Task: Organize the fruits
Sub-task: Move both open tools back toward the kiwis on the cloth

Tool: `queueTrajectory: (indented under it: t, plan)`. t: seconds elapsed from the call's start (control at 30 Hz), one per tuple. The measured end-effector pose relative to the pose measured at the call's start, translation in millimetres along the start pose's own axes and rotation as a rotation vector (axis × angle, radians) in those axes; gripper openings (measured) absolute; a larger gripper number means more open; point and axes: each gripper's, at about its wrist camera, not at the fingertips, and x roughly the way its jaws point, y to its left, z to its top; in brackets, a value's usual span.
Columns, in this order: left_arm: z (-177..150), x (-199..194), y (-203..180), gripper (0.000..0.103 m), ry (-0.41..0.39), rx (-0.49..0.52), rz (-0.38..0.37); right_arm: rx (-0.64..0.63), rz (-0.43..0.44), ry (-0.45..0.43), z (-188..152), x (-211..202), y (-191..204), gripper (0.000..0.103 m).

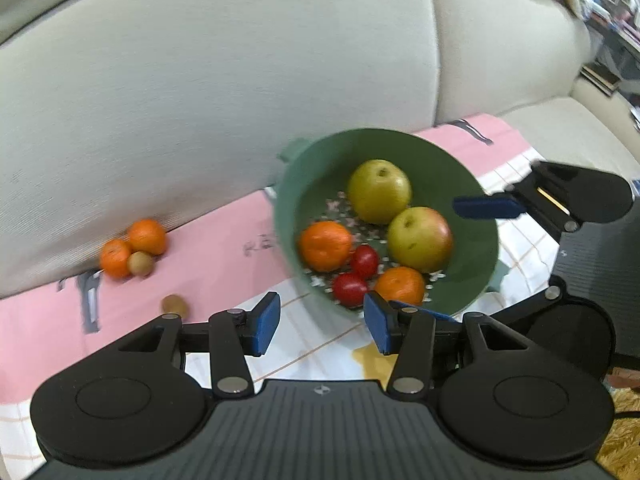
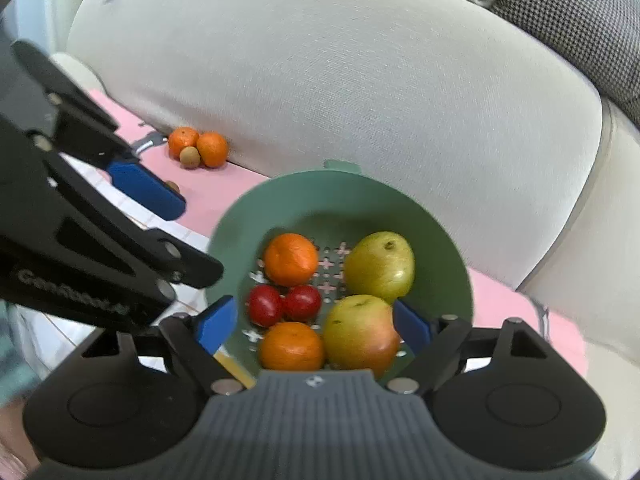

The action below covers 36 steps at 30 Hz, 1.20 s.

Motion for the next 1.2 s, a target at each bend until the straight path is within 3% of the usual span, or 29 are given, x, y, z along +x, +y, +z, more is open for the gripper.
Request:
queueTrajectory:
  t: [0.2, 0.63, 0.9, 1.2]
  plan:
    - [-15, -18, 28, 0.057, -0.027, -0.078, 0.06, 0.072, 0.046, -0.016, 6, -6, 20, 0.086]
    - [-40, -46, 97, 0.057, -0.086, -0.251, 0.14, 0.068, 0.083, -0.086, 38, -6, 73, 0.093]
    - [-52, -49, 133, 0.057, -0.135, -0.361, 0.142, 0.028, 0.11, -0.108, 56, 4, 104, 0.093]
    - [-61, -29, 162, 0.057, -0.12, -0.427, 0.118, 0.006, 0.161, -0.068, 65, 30, 118, 0.092]
